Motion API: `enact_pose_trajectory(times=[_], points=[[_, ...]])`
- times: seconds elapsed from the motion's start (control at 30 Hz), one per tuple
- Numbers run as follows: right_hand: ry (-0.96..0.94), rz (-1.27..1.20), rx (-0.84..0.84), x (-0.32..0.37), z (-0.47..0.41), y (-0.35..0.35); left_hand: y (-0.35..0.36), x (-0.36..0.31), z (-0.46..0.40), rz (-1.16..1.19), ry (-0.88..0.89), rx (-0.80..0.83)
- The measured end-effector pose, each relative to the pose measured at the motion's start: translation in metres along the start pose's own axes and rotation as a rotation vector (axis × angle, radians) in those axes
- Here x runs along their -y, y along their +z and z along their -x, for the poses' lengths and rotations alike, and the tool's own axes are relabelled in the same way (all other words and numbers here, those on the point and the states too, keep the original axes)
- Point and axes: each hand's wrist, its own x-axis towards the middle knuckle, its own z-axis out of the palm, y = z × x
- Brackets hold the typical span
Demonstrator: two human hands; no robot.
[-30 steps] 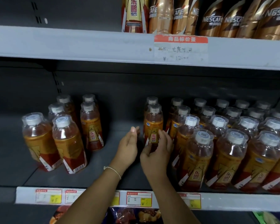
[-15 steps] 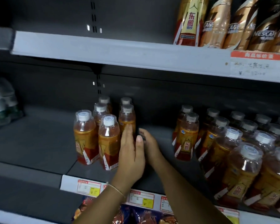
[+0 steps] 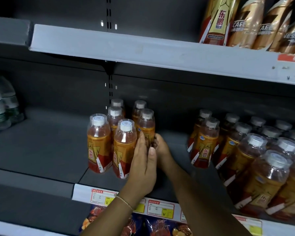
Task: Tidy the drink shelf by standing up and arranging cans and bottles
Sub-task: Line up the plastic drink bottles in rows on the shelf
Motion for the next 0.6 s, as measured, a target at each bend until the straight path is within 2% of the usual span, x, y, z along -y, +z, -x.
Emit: enact_pose_trajectory(times=[0.2, 0.33, 0.6], points=[[-0.1, 0.151, 0.009, -0.011, 0.028, -0.037, 0.006, 0.003, -0.001, 0.047, -0.019, -0.035], [-0.099, 0.207, -0.017, -0.017, 0.046, -0.068, 0.019, 0.003, -0.005, -0.007, -0.114, -0.052], [-0.097, 0.171, -0.162, -0.024, 0.087, -0.119, 0.074, -0.019, -0.005, 0.271, -0.32, -0.021]])
